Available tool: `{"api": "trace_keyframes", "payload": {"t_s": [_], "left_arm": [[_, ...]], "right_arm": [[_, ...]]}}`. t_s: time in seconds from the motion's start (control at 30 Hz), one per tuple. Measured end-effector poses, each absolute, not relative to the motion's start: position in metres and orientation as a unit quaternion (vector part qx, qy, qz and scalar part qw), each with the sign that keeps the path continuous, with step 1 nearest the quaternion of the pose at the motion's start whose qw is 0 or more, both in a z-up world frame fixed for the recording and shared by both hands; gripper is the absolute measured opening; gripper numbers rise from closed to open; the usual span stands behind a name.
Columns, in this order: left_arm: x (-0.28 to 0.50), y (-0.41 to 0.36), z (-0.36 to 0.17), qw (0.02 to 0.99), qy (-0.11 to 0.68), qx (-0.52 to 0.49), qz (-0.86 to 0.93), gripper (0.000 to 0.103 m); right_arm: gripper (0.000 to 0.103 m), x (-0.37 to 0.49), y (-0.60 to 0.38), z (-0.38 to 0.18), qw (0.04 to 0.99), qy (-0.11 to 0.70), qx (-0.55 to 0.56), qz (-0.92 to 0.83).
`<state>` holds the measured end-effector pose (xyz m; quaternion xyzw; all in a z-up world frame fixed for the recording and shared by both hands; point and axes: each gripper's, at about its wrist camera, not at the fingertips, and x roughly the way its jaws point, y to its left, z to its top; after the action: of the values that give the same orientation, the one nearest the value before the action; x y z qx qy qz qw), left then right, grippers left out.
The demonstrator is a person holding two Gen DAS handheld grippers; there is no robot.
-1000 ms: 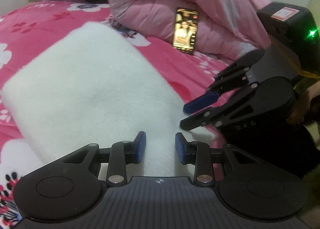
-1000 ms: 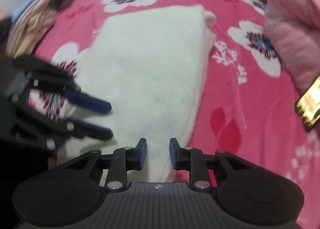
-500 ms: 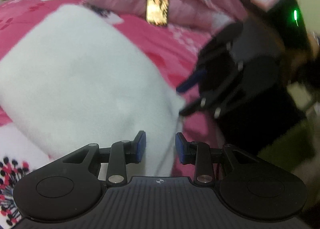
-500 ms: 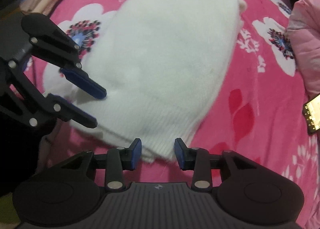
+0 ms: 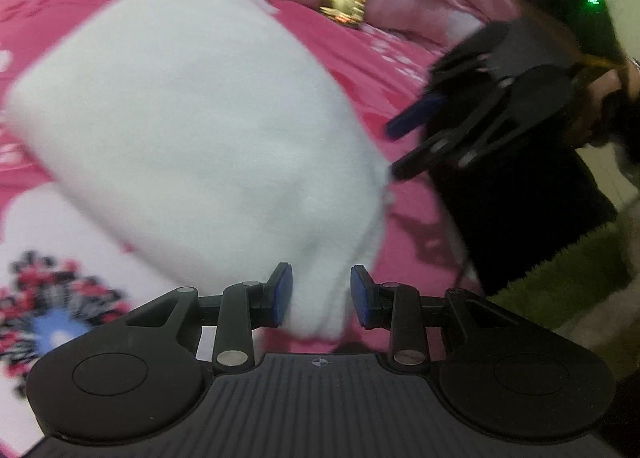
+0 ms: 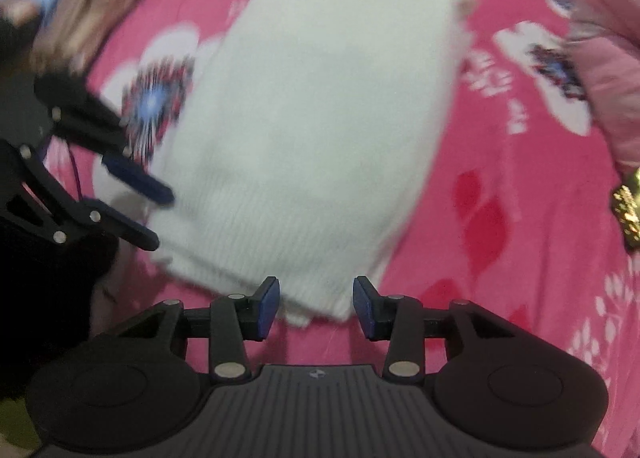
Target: Fold clothes
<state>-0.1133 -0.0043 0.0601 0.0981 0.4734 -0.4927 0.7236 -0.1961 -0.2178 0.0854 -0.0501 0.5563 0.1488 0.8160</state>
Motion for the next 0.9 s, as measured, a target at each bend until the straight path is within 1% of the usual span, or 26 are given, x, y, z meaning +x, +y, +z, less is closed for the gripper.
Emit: {"api": "trace_keyframes", "payload": {"t_s": [0.1,0.27,0.33,0.47,0.57,0.67,0.73,0.8,0.83,0.9], "left_arm": [[-0.104,0.006,0.07,0.742,0.472,0.079,-0.469,0.032],[-0.078,-0.006,0.072,0.803,0.472,0.052,-0.36,0.033],[-0.067,-0.015,0.067,0.819,0.482,0.05,-0.307,0.033],[-0.064,-0.015,0.063,0.822,0.501,0.041,-0.266,0.033],[-0.067,-0.018,0.067,0.824,0.508,0.047,-0.246,0.033],[-0.064,-0.022,0.068,0.821,0.519,0.048,-0.234,0.033],[-0.061,-0.024,0.068,0.818,0.527,0.046,-0.227,0.033],[-0.061,-0.026,0.068,0.818,0.528,0.051,-0.222,0.033],[-0.061,-0.027,0.069,0.819,0.528,0.053,-0.219,0.033],[-0.061,-0.03,0.069,0.819,0.528,0.058,-0.214,0.033]], "right_arm": [[0.043,-0.187,-0.236,0.1,0.844,0.52,-0.008,0.132],[0.043,-0.17,-0.232,0.104,0.873,0.475,-0.025,0.11],[0.04,-0.162,-0.227,0.094,0.872,0.476,-0.03,0.111],[0.04,-0.155,-0.225,0.064,0.858,0.502,-0.058,0.09],[0.039,-0.155,-0.234,0.08,0.865,0.493,-0.029,0.09],[0.038,-0.147,-0.233,0.106,0.888,0.449,-0.024,0.093],[0.038,-0.136,-0.228,0.11,0.898,0.429,-0.025,0.094],[0.038,-0.125,-0.226,0.098,0.9,0.426,-0.029,0.081],[0.038,-0.119,-0.227,0.085,0.895,0.438,-0.033,0.073],[0.039,-0.118,-0.234,0.071,0.894,0.442,-0.017,0.073]]}}
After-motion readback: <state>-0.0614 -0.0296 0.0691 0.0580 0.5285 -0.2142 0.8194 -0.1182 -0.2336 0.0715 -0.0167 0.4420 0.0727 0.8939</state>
